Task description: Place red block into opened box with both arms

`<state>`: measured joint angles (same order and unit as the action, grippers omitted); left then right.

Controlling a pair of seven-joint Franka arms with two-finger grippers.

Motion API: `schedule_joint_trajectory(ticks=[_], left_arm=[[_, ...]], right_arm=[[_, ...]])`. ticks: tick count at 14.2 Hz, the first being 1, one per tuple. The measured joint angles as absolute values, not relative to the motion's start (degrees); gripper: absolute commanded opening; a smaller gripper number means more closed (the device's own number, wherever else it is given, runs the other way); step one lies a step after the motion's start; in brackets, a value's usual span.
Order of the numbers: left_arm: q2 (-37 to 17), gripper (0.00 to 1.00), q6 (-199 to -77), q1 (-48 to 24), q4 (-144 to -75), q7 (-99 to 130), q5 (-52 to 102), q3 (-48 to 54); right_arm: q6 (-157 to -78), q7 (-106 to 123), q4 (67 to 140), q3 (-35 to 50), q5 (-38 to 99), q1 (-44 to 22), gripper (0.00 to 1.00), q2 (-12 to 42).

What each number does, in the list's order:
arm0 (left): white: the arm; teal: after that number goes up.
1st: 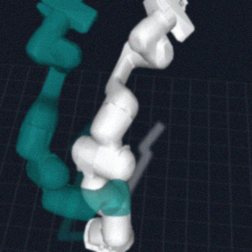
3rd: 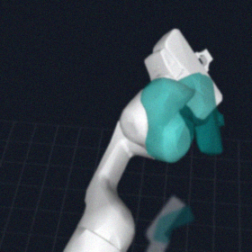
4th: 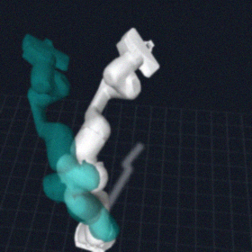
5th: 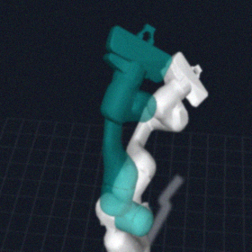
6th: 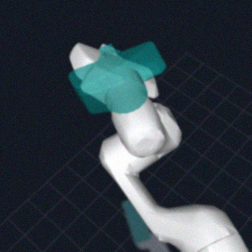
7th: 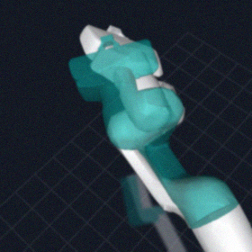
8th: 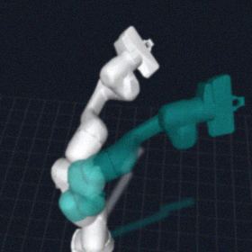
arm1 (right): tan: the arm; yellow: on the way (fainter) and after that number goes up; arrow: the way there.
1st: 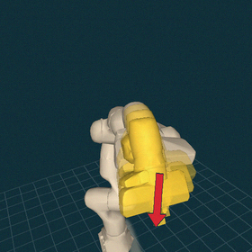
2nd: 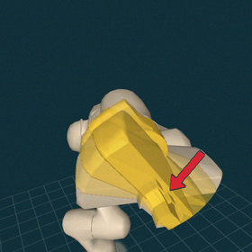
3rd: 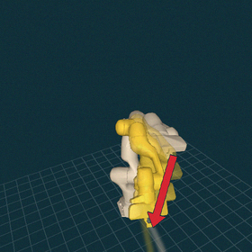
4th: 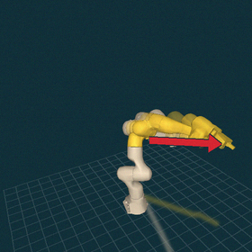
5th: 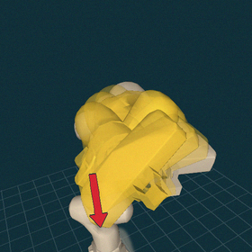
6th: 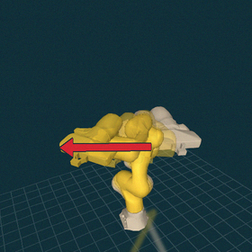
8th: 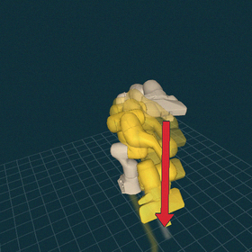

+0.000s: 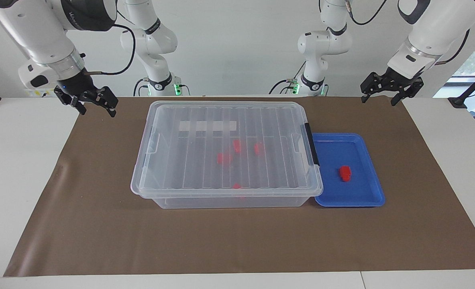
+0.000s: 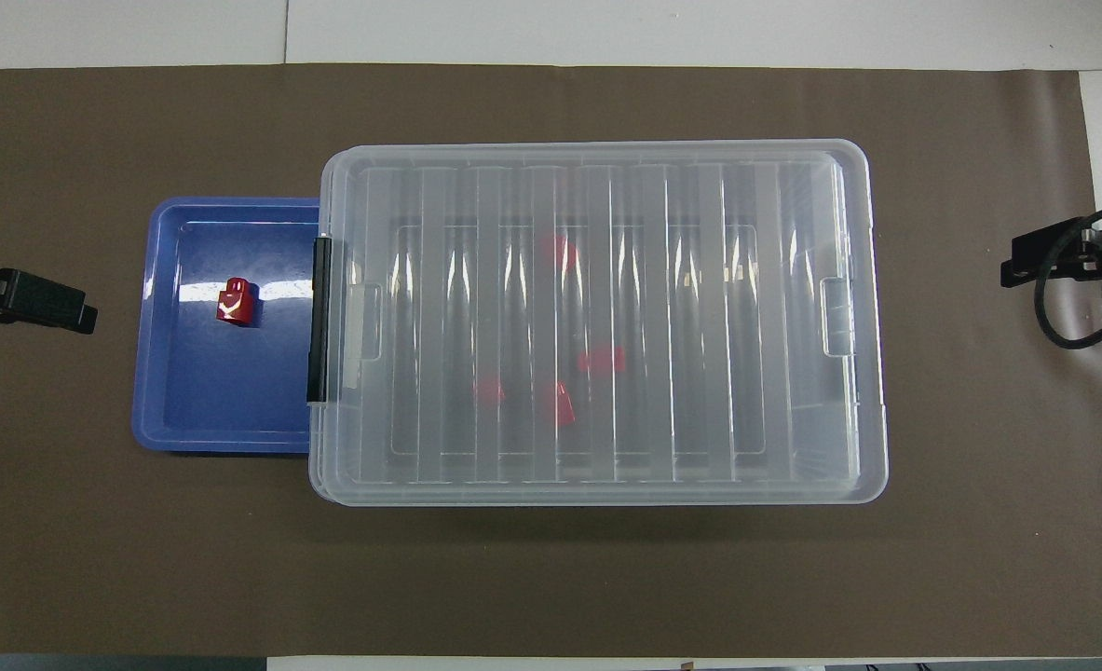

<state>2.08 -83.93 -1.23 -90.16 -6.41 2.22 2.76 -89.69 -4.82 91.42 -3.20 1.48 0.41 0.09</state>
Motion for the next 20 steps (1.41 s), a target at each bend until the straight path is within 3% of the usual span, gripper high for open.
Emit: schedule_joint_trajectory(ticks=[10,14,20], left_arm=[[2.08,1.00,-83.93,-1.23,-90.17,-6.41,2.22,2.75],[2.08,1.00,-83.93,-1.23,-90.17,-6.41,2.22,2.75],[2.08,1.00,-83.93,-1.23,-90.17,-6.41,2.22,2.75]], right_arm=[[-93.25,-6.64,93.03,-2.98,1.67,0.08,1.00,0.02],[-97.10,-14.68,95.53,-2.67,1.85,-4.96,1.00,-0.36],[-109.01,-16.00,107.03,-2.62,2.03,-6.35,1.00,-0.36]])
